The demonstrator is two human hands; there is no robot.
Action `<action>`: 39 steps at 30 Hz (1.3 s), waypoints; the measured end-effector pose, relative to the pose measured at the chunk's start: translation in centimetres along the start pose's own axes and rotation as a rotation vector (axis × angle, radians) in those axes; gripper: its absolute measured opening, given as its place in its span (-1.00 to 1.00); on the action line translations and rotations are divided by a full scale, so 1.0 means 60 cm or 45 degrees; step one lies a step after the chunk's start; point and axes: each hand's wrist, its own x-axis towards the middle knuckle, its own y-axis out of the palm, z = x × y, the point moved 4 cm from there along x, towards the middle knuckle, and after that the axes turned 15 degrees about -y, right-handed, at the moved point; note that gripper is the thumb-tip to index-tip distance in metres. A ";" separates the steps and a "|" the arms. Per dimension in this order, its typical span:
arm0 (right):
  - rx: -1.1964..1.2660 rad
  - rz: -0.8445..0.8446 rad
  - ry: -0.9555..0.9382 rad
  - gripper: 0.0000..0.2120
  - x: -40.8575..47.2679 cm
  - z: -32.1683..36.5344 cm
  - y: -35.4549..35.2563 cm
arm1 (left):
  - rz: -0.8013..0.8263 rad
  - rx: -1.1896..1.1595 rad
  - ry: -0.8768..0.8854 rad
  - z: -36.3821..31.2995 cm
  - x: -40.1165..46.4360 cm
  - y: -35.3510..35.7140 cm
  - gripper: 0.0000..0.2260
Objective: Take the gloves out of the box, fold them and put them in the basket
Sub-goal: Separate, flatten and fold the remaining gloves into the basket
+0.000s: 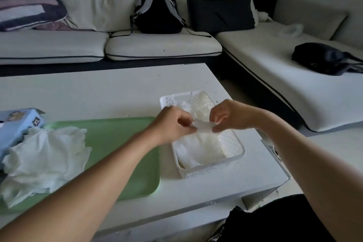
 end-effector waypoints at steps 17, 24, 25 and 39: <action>-0.207 0.323 0.029 -0.86 0.011 0.045 0.051 | 0.519 1.021 -0.075 -0.018 -0.059 0.072 -0.63; -0.349 0.217 0.011 -0.75 0.093 0.004 0.084 | 0.542 1.060 -0.081 -0.021 -0.058 0.084 -0.50; -0.366 0.190 0.021 -0.71 0.102 -0.002 0.085 | 0.546 1.062 -0.076 -0.022 -0.059 0.084 -0.49; -0.513 0.513 0.170 0.15 0.073 0.025 0.090 | 0.607 1.109 -0.102 -0.026 -0.060 0.087 -0.51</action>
